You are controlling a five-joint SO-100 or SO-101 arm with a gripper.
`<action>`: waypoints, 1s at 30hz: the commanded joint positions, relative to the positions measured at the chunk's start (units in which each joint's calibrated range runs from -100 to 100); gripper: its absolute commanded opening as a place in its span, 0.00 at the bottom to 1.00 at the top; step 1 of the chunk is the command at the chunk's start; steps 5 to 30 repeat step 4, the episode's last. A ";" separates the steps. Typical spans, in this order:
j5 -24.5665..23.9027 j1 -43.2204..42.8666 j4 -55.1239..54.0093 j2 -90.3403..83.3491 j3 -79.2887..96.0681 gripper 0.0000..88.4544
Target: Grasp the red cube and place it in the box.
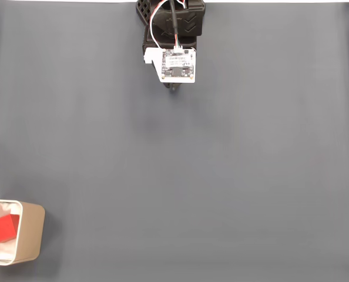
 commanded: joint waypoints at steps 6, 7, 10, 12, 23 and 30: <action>0.44 0.10 1.43 0.09 0.54 0.00; 0.44 0.10 1.43 0.09 0.54 0.00; 0.44 0.10 1.43 0.09 0.54 0.00; 0.44 0.10 1.43 0.09 0.54 0.00; 0.44 0.10 1.43 0.09 0.54 0.00; 0.44 0.10 1.43 0.09 0.54 0.00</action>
